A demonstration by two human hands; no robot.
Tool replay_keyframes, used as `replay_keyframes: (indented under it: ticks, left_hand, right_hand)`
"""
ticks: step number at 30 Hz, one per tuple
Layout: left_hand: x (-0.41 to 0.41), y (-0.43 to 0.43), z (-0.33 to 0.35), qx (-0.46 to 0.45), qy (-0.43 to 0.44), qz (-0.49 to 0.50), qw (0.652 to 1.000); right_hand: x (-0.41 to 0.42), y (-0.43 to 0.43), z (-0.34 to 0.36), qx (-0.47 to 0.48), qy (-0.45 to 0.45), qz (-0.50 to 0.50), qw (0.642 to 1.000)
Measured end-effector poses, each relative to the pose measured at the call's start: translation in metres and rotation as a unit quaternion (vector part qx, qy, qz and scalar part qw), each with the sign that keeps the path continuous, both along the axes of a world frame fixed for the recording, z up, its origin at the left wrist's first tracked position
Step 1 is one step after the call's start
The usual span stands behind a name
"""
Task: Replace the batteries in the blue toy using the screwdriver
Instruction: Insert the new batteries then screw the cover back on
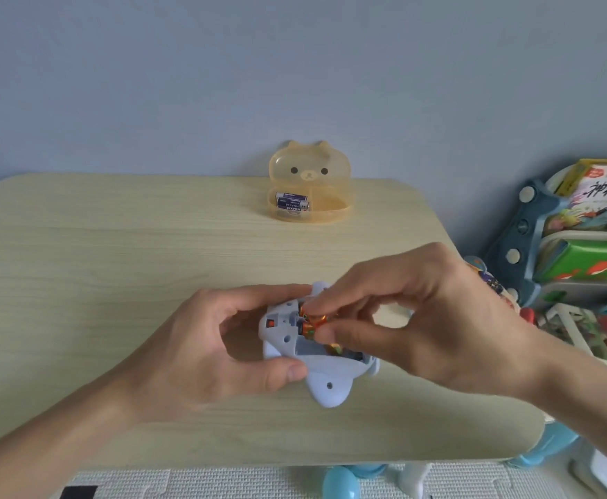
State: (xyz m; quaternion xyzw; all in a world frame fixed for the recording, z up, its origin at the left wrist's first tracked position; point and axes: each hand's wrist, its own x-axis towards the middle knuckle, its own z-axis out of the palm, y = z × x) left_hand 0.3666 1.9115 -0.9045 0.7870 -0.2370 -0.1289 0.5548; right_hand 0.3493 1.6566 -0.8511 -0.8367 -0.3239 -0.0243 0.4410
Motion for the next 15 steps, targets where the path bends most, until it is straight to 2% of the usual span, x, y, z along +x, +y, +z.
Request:
replay_keyframes:
  ticks: [9,15]
  left_hand:
    - [-0.003,-0.0005,0.0044,0.034,-0.009,0.019,0.999]
    - [-0.0021,-0.0007,0.0048,0.021,-0.011,0.022,0.999]
  right_hand:
    - [0.0005,0.0025,-0.0109,-0.058,-0.047,0.046,0.996]
    - [0.0005,0.0039,-0.012,-0.071,-0.054,0.024,0.996]
